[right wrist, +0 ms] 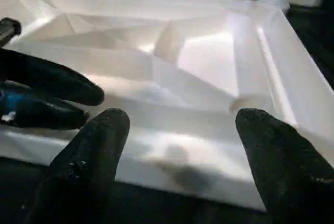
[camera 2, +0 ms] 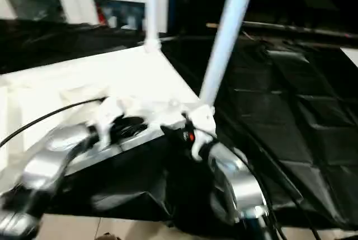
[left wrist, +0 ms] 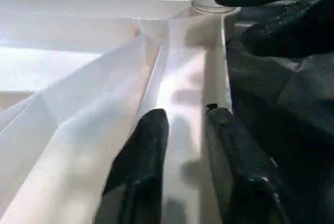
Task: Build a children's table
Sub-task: Rotate leg to tighten
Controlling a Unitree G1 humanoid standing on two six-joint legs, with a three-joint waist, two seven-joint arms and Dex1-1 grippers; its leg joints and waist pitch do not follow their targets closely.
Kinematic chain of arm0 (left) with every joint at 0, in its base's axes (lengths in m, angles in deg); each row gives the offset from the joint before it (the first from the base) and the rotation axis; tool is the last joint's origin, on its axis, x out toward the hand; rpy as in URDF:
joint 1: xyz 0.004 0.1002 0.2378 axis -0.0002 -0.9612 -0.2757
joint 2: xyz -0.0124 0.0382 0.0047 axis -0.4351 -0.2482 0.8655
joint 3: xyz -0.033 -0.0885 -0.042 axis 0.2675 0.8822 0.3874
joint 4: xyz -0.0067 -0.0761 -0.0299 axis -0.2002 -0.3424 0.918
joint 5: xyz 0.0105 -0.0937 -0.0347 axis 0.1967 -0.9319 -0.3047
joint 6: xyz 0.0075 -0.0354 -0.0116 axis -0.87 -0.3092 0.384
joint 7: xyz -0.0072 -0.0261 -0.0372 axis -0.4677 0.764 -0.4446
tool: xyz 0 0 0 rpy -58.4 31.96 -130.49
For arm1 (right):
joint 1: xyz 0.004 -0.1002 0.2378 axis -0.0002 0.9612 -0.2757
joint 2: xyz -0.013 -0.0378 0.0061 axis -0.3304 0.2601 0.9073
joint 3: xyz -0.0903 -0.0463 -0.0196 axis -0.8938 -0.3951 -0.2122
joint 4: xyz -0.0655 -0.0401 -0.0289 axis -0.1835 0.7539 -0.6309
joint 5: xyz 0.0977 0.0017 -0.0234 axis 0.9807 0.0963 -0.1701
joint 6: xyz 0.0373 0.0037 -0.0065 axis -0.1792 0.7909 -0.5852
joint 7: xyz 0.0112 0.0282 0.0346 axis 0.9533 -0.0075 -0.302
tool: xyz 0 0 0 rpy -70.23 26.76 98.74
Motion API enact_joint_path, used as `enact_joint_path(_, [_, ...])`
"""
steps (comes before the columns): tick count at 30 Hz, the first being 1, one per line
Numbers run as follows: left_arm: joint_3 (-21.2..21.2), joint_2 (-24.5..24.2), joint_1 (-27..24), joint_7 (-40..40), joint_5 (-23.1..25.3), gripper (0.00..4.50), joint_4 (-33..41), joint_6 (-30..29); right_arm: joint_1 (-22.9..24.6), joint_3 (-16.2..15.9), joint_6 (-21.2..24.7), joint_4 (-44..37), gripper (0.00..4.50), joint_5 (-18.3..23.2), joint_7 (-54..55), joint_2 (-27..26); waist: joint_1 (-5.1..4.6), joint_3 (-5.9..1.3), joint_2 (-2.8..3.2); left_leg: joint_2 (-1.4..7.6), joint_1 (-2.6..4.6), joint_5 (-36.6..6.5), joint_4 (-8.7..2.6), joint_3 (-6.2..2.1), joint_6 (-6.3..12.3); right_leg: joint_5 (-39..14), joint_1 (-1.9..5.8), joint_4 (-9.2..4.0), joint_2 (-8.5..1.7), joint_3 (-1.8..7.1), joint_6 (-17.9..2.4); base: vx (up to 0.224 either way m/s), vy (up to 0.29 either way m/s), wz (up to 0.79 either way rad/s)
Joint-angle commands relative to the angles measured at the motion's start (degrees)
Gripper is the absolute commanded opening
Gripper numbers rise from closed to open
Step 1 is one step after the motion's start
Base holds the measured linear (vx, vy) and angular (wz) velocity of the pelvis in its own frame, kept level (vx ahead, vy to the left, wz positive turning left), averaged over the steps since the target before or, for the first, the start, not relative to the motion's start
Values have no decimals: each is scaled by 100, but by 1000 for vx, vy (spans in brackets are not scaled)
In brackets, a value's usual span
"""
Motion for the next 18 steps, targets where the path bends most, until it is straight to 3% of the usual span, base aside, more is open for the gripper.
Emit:
enact_joint_path(1, [7, -68, -207, -10, -183, 176, 630, -444, -93, 72, 72, 130, 364, 37, -45, 54, -14, -321, 56, 154, 9, -905, -389, 14, 52, -509, 314, -313, -291, 314, -1033, 0, 0, 0])
enact_joint_path(4, [3, -190, -419, 45, -349, 195, 1137, -818, -234, 84, 47, 278, 364, 32, -45, 42, -34, -327, 52, 150, 10, -937, -383, 12, 21, -553, 318, -302, -286, 318, -1020, 0, 0, 0])
enact_joint_path(5, [17, -240, -507, 85, -466, 210, 1376, -992, -315, 95, 23, 371, 364, 32, -34, 33, -43, -307, 19, 127, -11, -960, -386, 17, 31, -699, 318, -325, -266, 317, -973, 0, 0, 0])
enact_joint_path(6, [22, -244, -513, 91, -482, 210, 1396, -1005, -324, 98, 21, 382, 364, 31, -29, 31, -37, -301, 35, 129, -7, -1042, -396, 12, 5, -914, 316, -340, -275, 321, -923, 0, 0, 0])
enact_joint_path(7, [121, -317, -644, 199, -824, 221, 1809, -1288, -504, 159, -37, 597, 364, 17, 82, -24, -36, -303, 35, 132, 7, -1076, -390, 18, -7, -995, 303, -348, -278, 325, -894, 0, 0, 0])
enact_joint_path(8, [190, -358, -727, 257, -1069, 229, 2070, -1492, -622, 214, -77, 748, 364, 7, 182, -61, -59, -313, 28, 133, -26, -1090, -401, -5, -66, -1095, 328, -314, -302, 319, -932, 0, 0, 0])
enact_joint_path(9, [284, -456, -868, 369, -1453, 238, 2446, -1801, -832, 356, -124, 1038, 364, -12, 433, -129, -72, -308, 20, 130, 5, -1132, -390, 7, -93, -1172, 285, -323, -290, 323, -955, 0, 0, 0])
enact_joint_path(12, [415, -864, -1289, 685, -1965, 271, 3164, -2390, -1237, 660, -211, 1630, 364, -6, 898, -219, -109, -305, 32, 113, 19, -1121, -381, 15, -129, -1103, 263, -296, -241, 320, -943, 0, 0, 0])
enact_joint_path(13, [409, -1067, -1504, 714, -1696, 282, 3223, -2404, -1408, 761, -276, 1887, 364, 28, 980, -221, -137, -300, -26, 94, 5, -1045, -378, 31, -97, -1046, 278, -312, -206, 317, -842, 0, 0, 0])
enact_joint_path(15, [385, -1343, -1808, 673, -1106, 292, 3153, -2284, -1660, 884, -396, 2268, 364, 68, 1061, -201, -172, -294, 7, 93, -11, -1075, -390, 16, -58, -1111, 279, -314, -203, 310, -792, 0, 0, 0])
enact_joint_path(18, [417, -1482, -1958, 562, -765, 317, 3039, -2222, -1840, 969, -474, 2525, 364, 108, 1097, -172, -137, -318, 47, 101, 64, -945, -346, 41, -75, -947, 240, -308, -203, 328, -717, 0, 0, 0])
